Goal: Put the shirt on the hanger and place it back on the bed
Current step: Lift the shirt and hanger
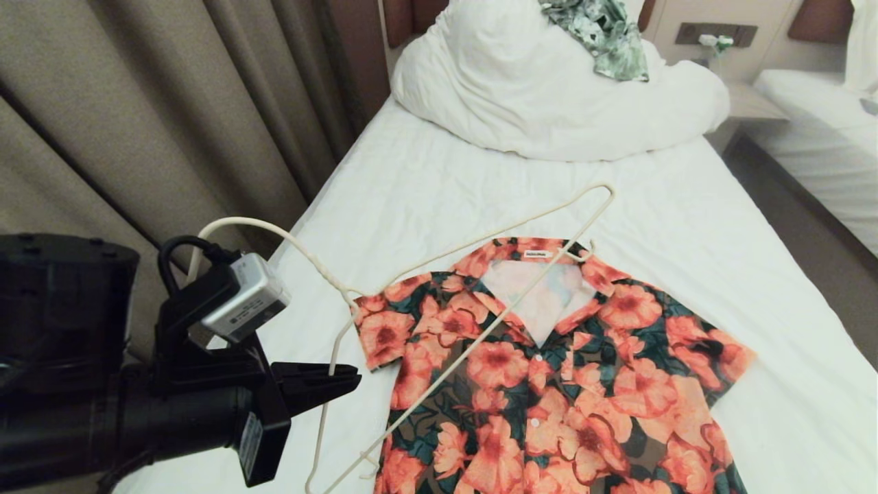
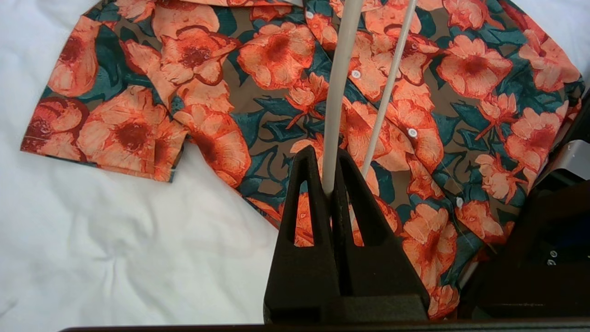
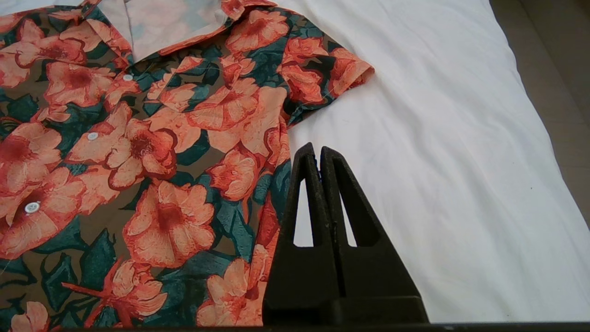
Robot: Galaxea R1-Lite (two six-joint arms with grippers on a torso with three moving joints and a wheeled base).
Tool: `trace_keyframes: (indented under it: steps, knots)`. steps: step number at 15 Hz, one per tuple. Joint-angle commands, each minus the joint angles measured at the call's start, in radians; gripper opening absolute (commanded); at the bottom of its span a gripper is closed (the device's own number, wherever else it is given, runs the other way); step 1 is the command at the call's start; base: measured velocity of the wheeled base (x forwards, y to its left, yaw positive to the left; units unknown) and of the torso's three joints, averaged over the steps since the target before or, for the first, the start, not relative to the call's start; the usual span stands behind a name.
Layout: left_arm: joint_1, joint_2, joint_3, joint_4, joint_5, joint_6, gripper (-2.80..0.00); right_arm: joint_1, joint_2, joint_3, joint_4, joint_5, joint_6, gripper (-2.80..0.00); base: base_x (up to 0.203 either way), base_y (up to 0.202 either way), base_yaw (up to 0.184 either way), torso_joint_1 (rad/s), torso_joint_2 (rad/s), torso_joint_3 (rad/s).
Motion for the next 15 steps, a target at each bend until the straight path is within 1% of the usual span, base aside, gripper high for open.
trace_keyframes:
  steps: [1,6,9,11,12,13,15]
  knots:
    - [0.000,0.006,0.000,0.000,0.000,0.002,-2.80,0.000,-0.001,0.002,0.001,0.000,0.000,-2.80,0.000,0.000,0.000,0.000,0.00,0.000]
    - [-0.009,0.032,-0.007,-0.003,0.000,0.002,-2.80,0.000,0.001,0.002,-0.001,0.000,0.000,-2.80,0.000,0.000,0.000,0.000,0.00,0.000]
    - [-0.044,0.043,-0.006,-0.003,0.003,0.002,-2.80,0.000,-0.001,-0.006,0.011,-0.014,0.003,-2.80,0.000,0.000,0.000,0.000,0.00,0.000]
    - [-0.045,0.056,-0.006,-0.004,0.006,0.000,-2.80,0.000,0.032,-0.062,0.052,-0.014,0.003,-2.80,0.000,0.000,0.000,0.000,0.00,0.000]
    - [-0.044,0.064,-0.005,-0.016,0.016,0.000,-2.80,0.000,0.086,-0.109,0.075,-0.015,0.008,-2.80,0.000,0.000,0.000,0.000,0.00,0.000]
    - [-0.046,0.070,-0.004,-0.032,0.041,0.000,-2.80,0.000,0.153,-0.154,0.085,-0.015,0.024,-2.80,0.000,0.000,0.000,0.000,0.00,0.000]
    - [-0.052,0.069,-0.003,-0.045,0.060,0.000,-2.80,0.000,0.295,-0.243,0.089,-0.016,0.058,-2.80,0.000,0.000,0.000,0.000,0.00,0.000]
